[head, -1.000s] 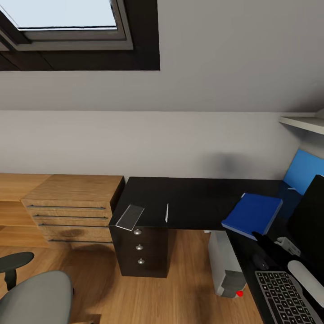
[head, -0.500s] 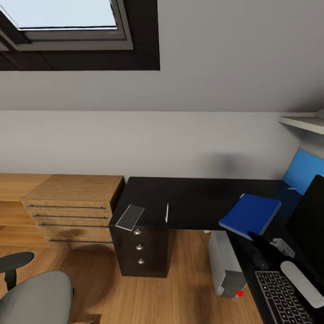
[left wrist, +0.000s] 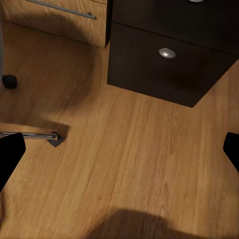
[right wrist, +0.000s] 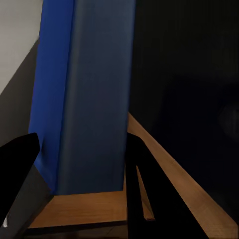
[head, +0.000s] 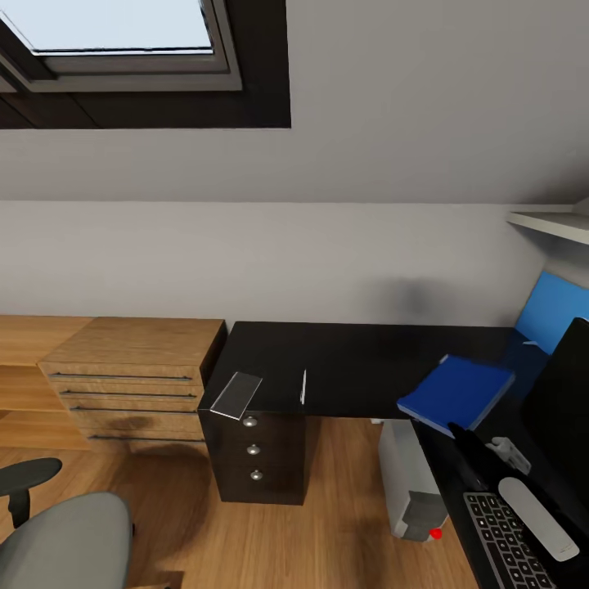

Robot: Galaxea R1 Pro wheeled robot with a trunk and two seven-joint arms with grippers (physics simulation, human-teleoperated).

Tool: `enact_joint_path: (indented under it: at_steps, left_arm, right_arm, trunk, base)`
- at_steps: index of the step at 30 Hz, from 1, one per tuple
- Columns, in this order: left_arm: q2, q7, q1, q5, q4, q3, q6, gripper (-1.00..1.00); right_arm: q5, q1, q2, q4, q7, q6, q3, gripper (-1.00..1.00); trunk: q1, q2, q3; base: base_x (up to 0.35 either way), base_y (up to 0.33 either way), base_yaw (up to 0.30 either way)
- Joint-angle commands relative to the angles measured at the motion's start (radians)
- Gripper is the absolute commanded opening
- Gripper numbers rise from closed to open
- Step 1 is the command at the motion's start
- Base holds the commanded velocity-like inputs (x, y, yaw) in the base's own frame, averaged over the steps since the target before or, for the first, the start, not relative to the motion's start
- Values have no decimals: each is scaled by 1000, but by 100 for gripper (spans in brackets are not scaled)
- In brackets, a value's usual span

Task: In the bedroom, organize the workspace by keeping the computer under the desk, ensuring the monitor is on the desk, placing the keyboard on the desk next to the monitor, placing the mouse on the desk next to the keyboard, moving the folder from the swivel chair onto the desk next to the mouse, stacking the notebook on top of the folder with the pen on top of the notebook, and positioning the swivel chair next to the desk.

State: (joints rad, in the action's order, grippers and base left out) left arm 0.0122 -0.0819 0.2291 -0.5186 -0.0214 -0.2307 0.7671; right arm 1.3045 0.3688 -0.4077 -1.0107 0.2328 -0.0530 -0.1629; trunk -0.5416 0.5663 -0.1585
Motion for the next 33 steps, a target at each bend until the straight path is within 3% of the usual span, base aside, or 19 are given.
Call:
enact_joint_path:
  at_steps: [1,4,9,33]
  left_arm:
    - [0,-9,1,-11,1,-3,3,100]
    - [0,-9,1,-11,1,-3,3,100]
    - [0,-9,1,-11,1,-2,3,100]
    - [-1,-6,1,-11,1,-1,3,100]
  right_arm:
    - [4,1,4,12,7,-1,-3,-100]
    - [5,1,28,46,7,16,6,-100]
    - [4,1,45,58,7,74,13,-100]
    - [6,1,52,63,29,91,15,-100]
  trunk:
    - [0,2,-2]
    - [0,2,-2]
    - [0,2,-2]
    - [0,2,-2]
  base:
    - [5,0,0]
    - [61,-43,0]
    - [84,-59,0]
    - [45,-2,0]
